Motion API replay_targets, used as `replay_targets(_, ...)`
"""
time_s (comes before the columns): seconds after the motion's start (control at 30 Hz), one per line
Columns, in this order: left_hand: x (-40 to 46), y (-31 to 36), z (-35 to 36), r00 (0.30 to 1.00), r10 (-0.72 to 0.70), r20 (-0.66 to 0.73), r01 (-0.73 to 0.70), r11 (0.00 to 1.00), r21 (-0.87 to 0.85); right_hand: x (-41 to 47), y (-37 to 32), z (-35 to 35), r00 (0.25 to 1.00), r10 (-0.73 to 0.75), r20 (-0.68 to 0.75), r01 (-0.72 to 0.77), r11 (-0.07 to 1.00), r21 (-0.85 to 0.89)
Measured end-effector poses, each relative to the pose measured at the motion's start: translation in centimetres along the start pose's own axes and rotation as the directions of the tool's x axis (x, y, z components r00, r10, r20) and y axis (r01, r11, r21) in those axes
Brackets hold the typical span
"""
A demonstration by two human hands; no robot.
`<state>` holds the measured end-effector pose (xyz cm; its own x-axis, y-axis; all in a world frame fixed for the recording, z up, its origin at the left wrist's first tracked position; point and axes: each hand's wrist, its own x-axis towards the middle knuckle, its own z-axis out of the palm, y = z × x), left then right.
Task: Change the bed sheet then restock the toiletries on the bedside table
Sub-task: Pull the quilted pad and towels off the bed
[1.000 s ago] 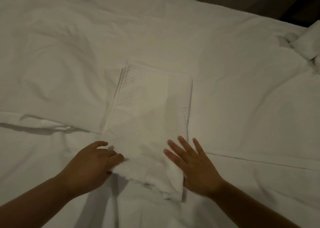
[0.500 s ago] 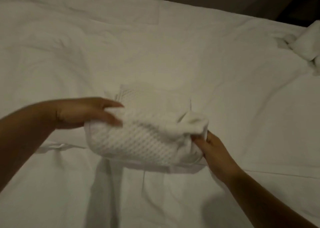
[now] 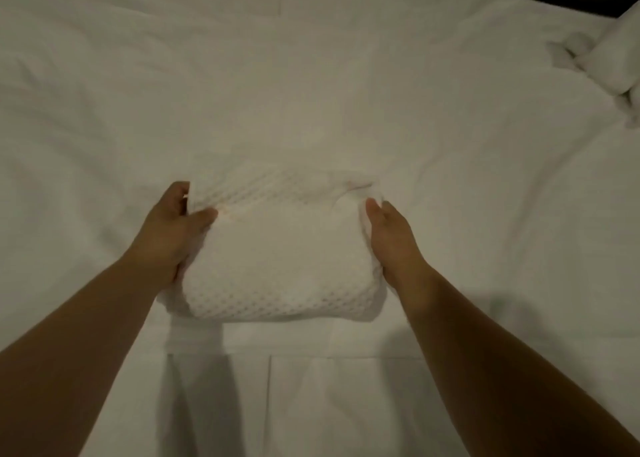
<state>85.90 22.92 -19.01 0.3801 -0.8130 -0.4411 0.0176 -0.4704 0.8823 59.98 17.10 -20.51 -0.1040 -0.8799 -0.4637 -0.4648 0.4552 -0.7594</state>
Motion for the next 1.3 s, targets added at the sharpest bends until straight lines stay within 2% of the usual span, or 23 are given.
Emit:
replay_targets(0.03, -0.2, -0.6, 0.1, 0.999, 0.008, -0.035, -0.006, 0.998, 0.065, -0.3, -0.2, 0.0, 1.000, 0.013, 0.013, -0.013, 1.000, -0.002)
replay_targets(0.1, -0.1, -1.3, 0.3, 0.994, 0.040, -0.104, -0.016, 0.976, 0.219, -2.1, -0.2, -0.2, 0.999, -0.009, 0.049, 0.004, 0.995, 0.102)
replay_targets(0.2, 0.2, -1.4, 0.8, 0.989, 0.102, -0.106, -0.056, 0.926, 0.374, -6.7, 0.7, -0.9, 0.990, -0.077, 0.121, 0.030, 0.937, 0.348)
replay_targets(0.23, 0.3, -1.4, 0.9, 0.988, 0.118, -0.105, -0.064, 0.908, 0.415, -8.1, 1.1, -1.0, 0.981, -0.097, 0.166, 0.031, 0.931, 0.363)
replay_targets(0.3, 0.0, -1.4, 1.1, 0.984, 0.148, -0.097, -0.082, 0.867, 0.491, -9.8, 1.4, -1.0, 0.966, -0.139, 0.219, 0.072, 0.955, 0.288)
replay_targets(0.37, -0.2, -1.4, 1.5, 0.979, 0.187, -0.081, -0.113, 0.830, 0.545, -10.7, 1.3, -0.7, 0.970, -0.205, 0.130, 0.178, 0.964, 0.197)
replay_targets(0.47, -0.4, -1.6, 1.8, 0.972, 0.222, -0.077, -0.139, 0.807, 0.574, -11.2, 1.7, -0.1, 0.963, -0.270, -0.011, 0.268, 0.949, 0.164)
replay_targets(0.63, -0.9, -2.2, 2.3, 0.966, 0.242, -0.087, -0.146, 0.797, 0.586, -10.7, 3.4, 2.1, 0.987, -0.075, -0.140, 0.096, 0.984, 0.150)
replay_targets(0.73, -0.8, -1.6, 2.4, 0.974, 0.219, -0.063, -0.132, 0.767, 0.627, -10.5, 3.4, 2.0, 0.991, 0.039, -0.124, -0.014, 0.981, 0.191)
replay_targets(0.83, -1.1, -0.7, 2.1, 0.968, 0.221, -0.116, -0.094, 0.755, 0.649, -10.6, 2.2, 0.3, 0.983, 0.180, -0.026, -0.160, 0.921, 0.354)
replay_targets(0.87, -1.5, -0.4, 1.9, 0.944, 0.289, -0.160, -0.113, 0.738, 0.665, -10.7, 1.6, -0.3, 0.982, 0.179, -0.065, -0.148, 0.932, 0.331)
replay_targets(0.9, -1.9, -0.1, 2.0, 0.896, 0.409, -0.173, -0.182, 0.693, 0.697, -10.8, 0.7, -0.9, 0.979, 0.103, -0.175, -0.060, 0.971, 0.232)
replay_targets(0.93, -2.7, 0.4, 2.5, 0.836, 0.534, -0.124, -0.287, 0.620, 0.731, -10.8, -0.5, -1.1, 0.951, -0.080, -0.300, 0.110, 0.990, 0.085)
replay_targets(0.97, -3.5, 0.7, 3.4, 0.779, 0.626, -0.015, -0.402, 0.519, 0.754, -10.8, -1.9, -1.0, 0.875, -0.313, -0.368, 0.307, 0.949, -0.078)
replay_targets(1.0, -4.0, 0.6, 4.5, 0.734, 0.666, 0.135, -0.498, 0.392, 0.773, -10.5, -3.0, -0.3, 0.805, -0.496, -0.325, 0.439, 0.867, -0.237)
replay_targets(1.03, -4.2, 0.3, 5.7, 0.717, 0.635, 0.289, -0.558, 0.273, 0.784, -9.8, -3.9, 0.7, 0.775, -0.601, -0.196, 0.505, 0.774, -0.381)
replay_targets(1.07, -4.1, -0.1, 6.7, 0.729, 0.550, 0.407, -0.583, 0.187, 0.791, -8.8, -4.6, 1.8, 0.794, -0.607, -0.032, 0.513, 0.697, -0.501)
replay_targets(1.1, -3.5, -0.6, 7.4, 0.749, 0.459, 0.477, -0.587, 0.126, 0.800, -7.6, -4.6, 2.9, 0.847, -0.521, 0.109, 0.471, 0.638, -0.610)
replay_targets(1.13, -2.8, -1.0, 7.9, 0.782, 0.377, 0.497, -0.567, 0.097, 0.818, -6.3, -4.1, 3.7, 0.889, -0.418, 0.185, 0.419, 0.582, -0.697)
replay_targets(1.17, -1.8, -1.4, 8.1, 0.827, 0.307, 0.472, -0.521, 0.102, 0.848, -4.9, -3.2, 4.1, 0.917, -0.341, 0.206, 0.372, 0.547, -0.750)
replay_targets(1.23, -0.3, -2.3, 8.2, 0.892, 0.223, 0.392, -0.424, 0.117, 0.898, -2.8, -1.0, 4.4, 0.944, -0.280, 0.175, 0.307, 0.547, -0.779)
replay_targets(1.3, 0.2, -2.9, 8.5, 0.904, 0.221, 0.367, -0.397, 0.110, 0.911, -1.9, 0.6, 5.0, 0.943, -0.294, 0.158, 0.303, 0.556, -0.774)
